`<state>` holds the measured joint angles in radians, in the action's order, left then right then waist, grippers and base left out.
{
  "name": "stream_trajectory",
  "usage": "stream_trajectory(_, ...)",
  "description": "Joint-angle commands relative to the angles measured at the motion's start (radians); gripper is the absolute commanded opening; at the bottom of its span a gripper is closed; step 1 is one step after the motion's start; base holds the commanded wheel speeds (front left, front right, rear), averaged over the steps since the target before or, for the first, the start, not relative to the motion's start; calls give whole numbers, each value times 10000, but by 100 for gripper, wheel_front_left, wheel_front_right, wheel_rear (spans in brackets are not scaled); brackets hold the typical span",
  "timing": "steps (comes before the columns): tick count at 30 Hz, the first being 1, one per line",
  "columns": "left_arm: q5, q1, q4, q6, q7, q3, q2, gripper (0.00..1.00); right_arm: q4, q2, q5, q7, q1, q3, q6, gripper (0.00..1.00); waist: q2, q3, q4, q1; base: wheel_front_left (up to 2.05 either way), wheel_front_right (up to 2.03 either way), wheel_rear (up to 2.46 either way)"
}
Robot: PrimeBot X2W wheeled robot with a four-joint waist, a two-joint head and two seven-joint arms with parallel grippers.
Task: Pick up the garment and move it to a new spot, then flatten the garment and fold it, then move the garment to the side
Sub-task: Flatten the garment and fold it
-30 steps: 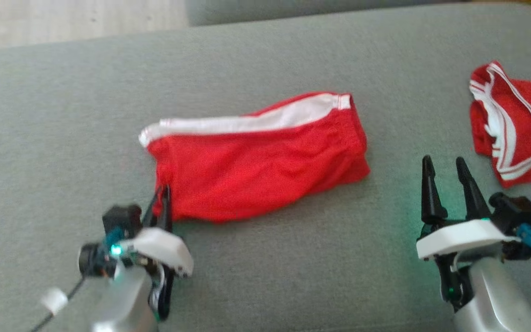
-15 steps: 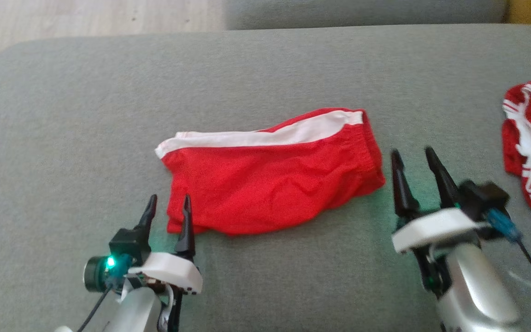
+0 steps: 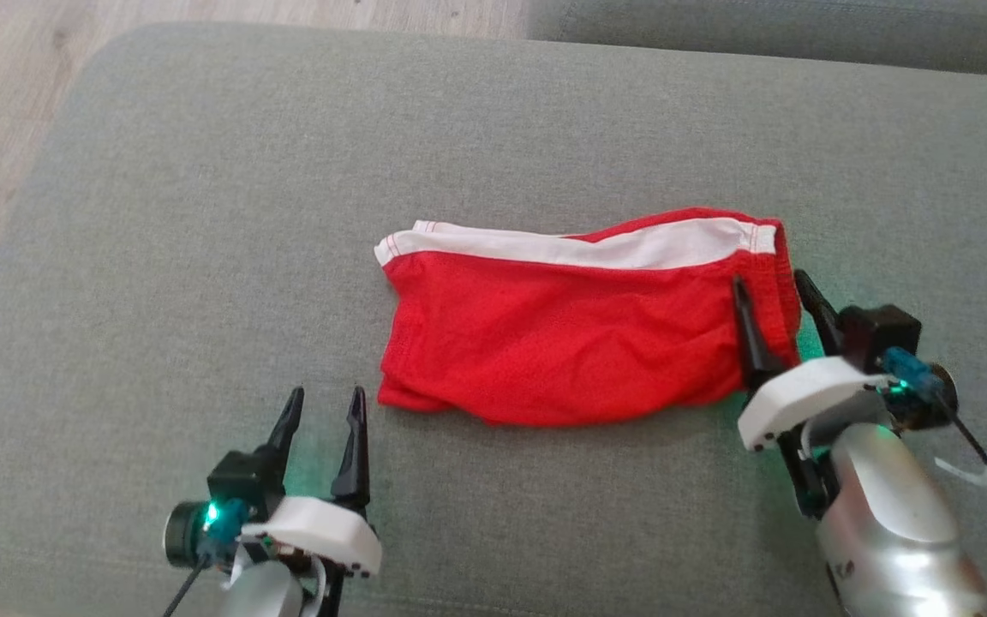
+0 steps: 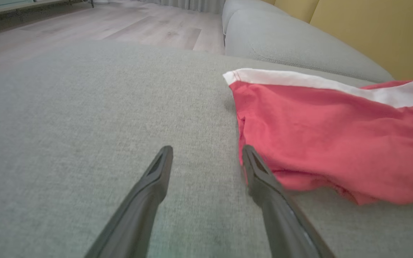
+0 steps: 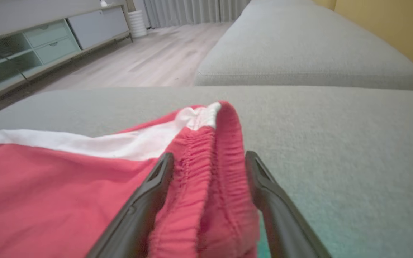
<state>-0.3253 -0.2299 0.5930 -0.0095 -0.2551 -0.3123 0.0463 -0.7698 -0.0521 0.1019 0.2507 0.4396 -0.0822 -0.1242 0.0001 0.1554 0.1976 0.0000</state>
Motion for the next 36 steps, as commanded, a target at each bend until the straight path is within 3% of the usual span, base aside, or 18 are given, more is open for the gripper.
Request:
stream_trajectory(1, -87, -78, -269, 24, -66, 256, 42, 100, -89, 18, -192, 111, 252, 80, -65, 100, -1, 38, 9, 0, 0, 0, 0)
stream_trajectory(8, 6, -65, -386, 22, -66, 414, 41, 100, -945, 18, 183, 111, 81, 387, -65, 100, -1, 137, -147, 0, 0, 0, 0)
stream_trajectory(14, 152, -175, -684, 74, -66, 377, 40, 100, -1514, 18, 1933, 111, 30, -1018, -65, 96, -1, 164, -161, 0, 0, 0, 0)
stream_trajectory(15, 148, -180, -722, 80, -66, 368, 40, 100, -1549, 18, 2185, 111, 27, -1248, -65, 69, -1, 166, -150, 0, 0, 0, 0)
stream_trajectory(17, 163, -185, -778, 95, -66, 367, 40, 100, -1529, 18, 2672, 111, 32, -1469, -65, 0, -1, 169, -136, 0, 0, 0, 0)
stream_trajectory(23, 354, -60, -908, 108, -66, 527, 40, 100, -972, 18, 3305, 111, -50, -1104, -65, 0, -1, 65, -261, 0, 0, 0, 0)
stream_trajectory(30, 392, 332, -949, 48, -66, 511, 40, 100, -482, 18, 3226, 111, -387, -453, -65, 0, -1, -309, -677, 0, 0, 0, 0)
stream_trajectory(36, 240, 459, -885, 13, -66, 73, 40, 100, 29, 18, 4602, 109, -135, -1858, -65, 0, -1, -539, -453, 0, 0, 0, 0)
